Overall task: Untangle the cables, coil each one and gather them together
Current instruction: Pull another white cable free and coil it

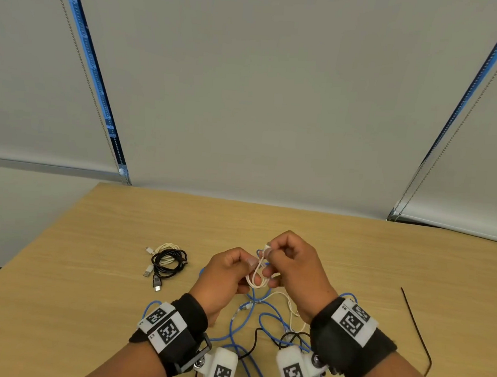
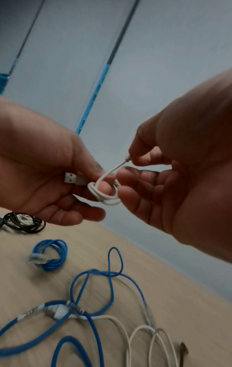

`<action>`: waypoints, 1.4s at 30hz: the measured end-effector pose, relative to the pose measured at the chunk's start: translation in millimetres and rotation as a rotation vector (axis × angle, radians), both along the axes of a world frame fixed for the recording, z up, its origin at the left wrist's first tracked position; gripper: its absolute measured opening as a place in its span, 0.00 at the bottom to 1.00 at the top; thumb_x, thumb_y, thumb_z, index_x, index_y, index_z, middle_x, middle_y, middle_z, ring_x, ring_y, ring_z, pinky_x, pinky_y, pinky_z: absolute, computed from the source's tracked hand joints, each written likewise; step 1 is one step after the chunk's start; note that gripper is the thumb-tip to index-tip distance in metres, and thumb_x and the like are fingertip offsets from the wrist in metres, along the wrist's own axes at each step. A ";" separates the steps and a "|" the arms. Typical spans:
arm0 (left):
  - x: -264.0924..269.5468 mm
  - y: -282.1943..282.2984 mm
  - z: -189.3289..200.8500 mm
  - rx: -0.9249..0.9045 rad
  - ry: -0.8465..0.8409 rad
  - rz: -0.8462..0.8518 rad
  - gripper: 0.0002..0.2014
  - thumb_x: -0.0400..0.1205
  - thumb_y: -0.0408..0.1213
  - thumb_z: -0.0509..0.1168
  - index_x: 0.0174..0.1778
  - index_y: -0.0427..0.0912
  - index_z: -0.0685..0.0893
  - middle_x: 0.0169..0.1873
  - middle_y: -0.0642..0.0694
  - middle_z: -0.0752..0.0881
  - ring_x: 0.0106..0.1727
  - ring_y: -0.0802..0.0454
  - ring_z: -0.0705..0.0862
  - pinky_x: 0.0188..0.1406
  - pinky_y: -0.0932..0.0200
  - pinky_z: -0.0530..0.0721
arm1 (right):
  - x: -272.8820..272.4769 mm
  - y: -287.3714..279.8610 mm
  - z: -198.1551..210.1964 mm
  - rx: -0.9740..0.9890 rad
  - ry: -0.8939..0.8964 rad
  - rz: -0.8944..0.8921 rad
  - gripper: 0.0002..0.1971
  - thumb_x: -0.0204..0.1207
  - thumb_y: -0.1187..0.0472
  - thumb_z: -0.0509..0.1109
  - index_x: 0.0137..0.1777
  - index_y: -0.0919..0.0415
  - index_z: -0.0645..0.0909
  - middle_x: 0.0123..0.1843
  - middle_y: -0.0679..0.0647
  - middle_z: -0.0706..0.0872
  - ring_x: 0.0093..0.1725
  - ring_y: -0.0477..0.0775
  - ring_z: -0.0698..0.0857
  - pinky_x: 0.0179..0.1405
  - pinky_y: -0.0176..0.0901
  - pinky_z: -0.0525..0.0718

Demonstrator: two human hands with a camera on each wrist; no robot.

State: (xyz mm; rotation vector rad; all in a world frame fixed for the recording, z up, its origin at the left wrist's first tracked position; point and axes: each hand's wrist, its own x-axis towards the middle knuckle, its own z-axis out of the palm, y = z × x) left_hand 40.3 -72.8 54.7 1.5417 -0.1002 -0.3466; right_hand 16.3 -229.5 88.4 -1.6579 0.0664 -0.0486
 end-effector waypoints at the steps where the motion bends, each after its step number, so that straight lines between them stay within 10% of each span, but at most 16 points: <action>1: -0.7 0.6 0.7 -0.009 -0.003 -0.028 0.13 0.90 0.37 0.61 0.42 0.44 0.87 0.34 0.46 0.88 0.37 0.54 0.84 0.41 0.58 0.82 | 1.0 -1.6 1.7 0.043 0.024 -0.016 0.03 0.80 0.66 0.71 0.46 0.62 0.80 0.44 0.60 0.92 0.31 0.52 0.87 0.30 0.47 0.84; 7: -5.2 1.9 3.3 0.047 -0.057 -0.202 0.16 0.92 0.42 0.58 0.46 0.40 0.87 0.35 0.52 0.84 0.40 0.58 0.81 0.41 0.60 0.82 | 6.6 -9.3 5.3 0.072 0.020 0.040 0.17 0.79 0.72 0.68 0.60 0.49 0.84 0.37 0.51 0.90 0.28 0.47 0.82 0.24 0.40 0.80; 14: -1.7 10.8 10.5 0.178 -0.125 -0.338 0.11 0.90 0.34 0.61 0.54 0.48 0.90 0.36 0.59 0.87 0.41 0.62 0.84 0.42 0.63 0.83 | 11.5 -19.9 6.2 0.055 -0.006 0.089 0.08 0.76 0.72 0.74 0.44 0.58 0.87 0.43 0.60 0.92 0.36 0.52 0.89 0.32 0.42 0.87; 23: -3.4 7.7 7.3 -0.208 -0.082 -0.136 0.06 0.80 0.34 0.71 0.50 0.39 0.81 0.39 0.41 0.88 0.33 0.47 0.85 0.30 0.56 0.83 | 3.5 -26.0 -7.0 -0.195 0.004 0.146 0.07 0.74 0.67 0.78 0.39 0.57 0.85 0.33 0.50 0.88 0.32 0.44 0.83 0.32 0.38 0.81; 34: 0.6 5.6 -4.1 0.492 -0.732 0.034 0.06 0.88 0.42 0.63 0.51 0.61 0.76 0.41 0.60 0.85 0.42 0.59 0.83 0.38 0.60 0.81 | -6.6 -10.9 -10.9 0.575 0.319 0.075 0.08 0.82 0.73 0.68 0.59 0.69 0.82 0.50 0.70 0.91 0.42 0.60 0.93 0.42 0.49 0.94; 42: -7.1 6.4 -11.0 0.654 -0.862 0.089 0.06 0.88 0.51 0.51 0.55 0.59 0.72 0.43 0.63 0.80 0.39 0.57 0.82 0.37 0.52 0.84 | -6.6 -5.4 -15.5 0.402 0.298 0.076 0.12 0.77 0.69 0.77 0.59 0.64 0.84 0.46 0.62 0.91 0.41 0.56 0.90 0.44 0.49 0.90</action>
